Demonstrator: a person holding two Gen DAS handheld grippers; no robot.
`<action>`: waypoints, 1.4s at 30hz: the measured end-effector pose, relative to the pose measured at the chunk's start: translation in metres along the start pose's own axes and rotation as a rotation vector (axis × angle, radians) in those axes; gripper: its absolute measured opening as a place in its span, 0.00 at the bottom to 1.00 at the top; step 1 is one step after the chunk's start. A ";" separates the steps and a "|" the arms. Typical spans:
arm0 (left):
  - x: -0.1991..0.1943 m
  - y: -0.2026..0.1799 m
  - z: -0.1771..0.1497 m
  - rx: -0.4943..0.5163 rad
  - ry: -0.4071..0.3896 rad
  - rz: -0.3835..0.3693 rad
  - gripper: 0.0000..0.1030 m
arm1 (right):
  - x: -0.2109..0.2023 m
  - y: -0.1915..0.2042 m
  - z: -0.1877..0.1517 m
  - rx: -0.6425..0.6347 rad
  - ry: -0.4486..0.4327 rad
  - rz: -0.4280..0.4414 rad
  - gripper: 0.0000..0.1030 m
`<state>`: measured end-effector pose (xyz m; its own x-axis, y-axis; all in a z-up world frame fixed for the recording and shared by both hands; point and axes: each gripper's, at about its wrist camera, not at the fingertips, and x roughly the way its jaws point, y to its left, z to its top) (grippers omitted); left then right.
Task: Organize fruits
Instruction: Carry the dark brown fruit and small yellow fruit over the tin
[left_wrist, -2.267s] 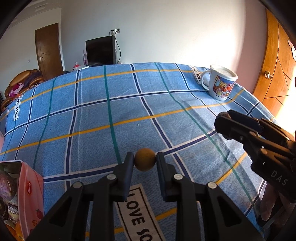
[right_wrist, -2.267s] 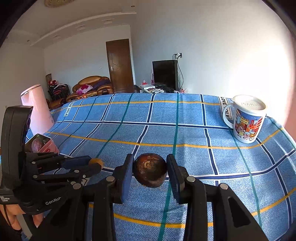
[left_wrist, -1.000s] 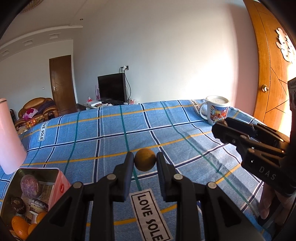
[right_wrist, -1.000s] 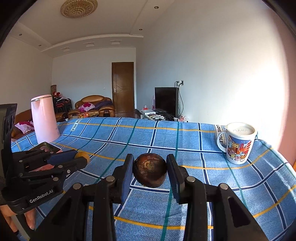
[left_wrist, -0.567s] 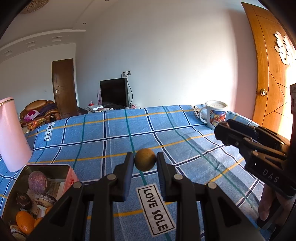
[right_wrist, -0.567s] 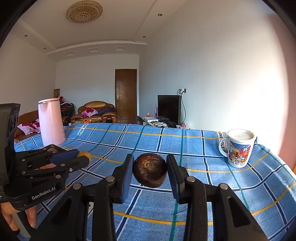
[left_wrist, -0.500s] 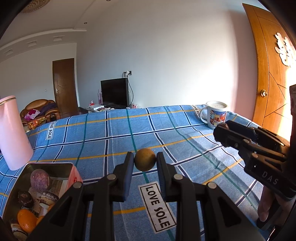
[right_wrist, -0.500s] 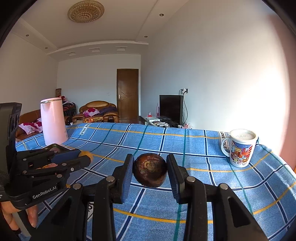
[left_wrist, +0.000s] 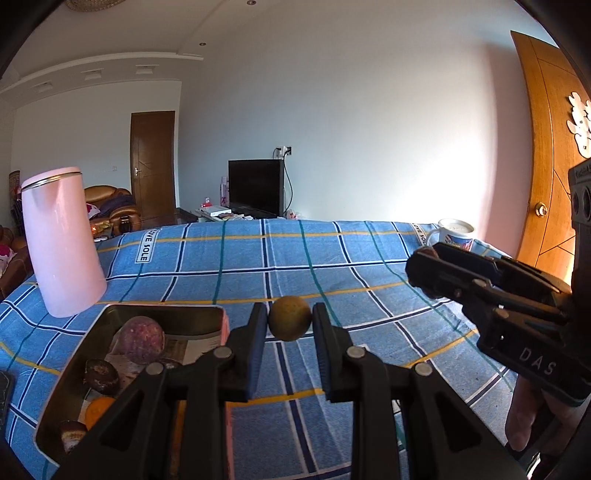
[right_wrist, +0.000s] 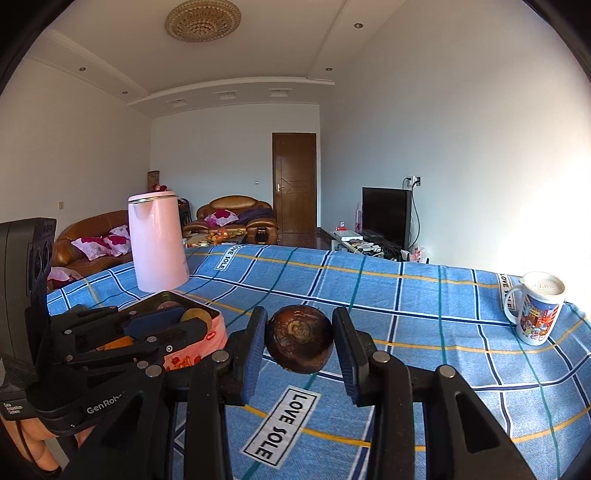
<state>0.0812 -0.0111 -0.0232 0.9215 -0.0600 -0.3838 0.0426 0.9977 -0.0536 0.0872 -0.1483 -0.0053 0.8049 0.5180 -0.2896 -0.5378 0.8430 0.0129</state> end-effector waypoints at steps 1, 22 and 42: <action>-0.002 0.004 0.000 -0.005 -0.003 0.006 0.26 | 0.002 0.004 0.001 -0.005 0.000 0.008 0.37; -0.025 0.091 -0.011 -0.115 0.012 0.148 0.26 | 0.054 0.094 0.019 -0.087 0.044 0.164 0.37; -0.021 0.132 -0.021 -0.178 0.092 0.186 0.26 | 0.113 0.144 0.005 -0.123 0.208 0.197 0.37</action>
<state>0.0598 0.1215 -0.0412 0.8676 0.1132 -0.4842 -0.2007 0.9706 -0.1325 0.1019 0.0329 -0.0315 0.6208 0.6178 -0.4826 -0.7146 0.6991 -0.0243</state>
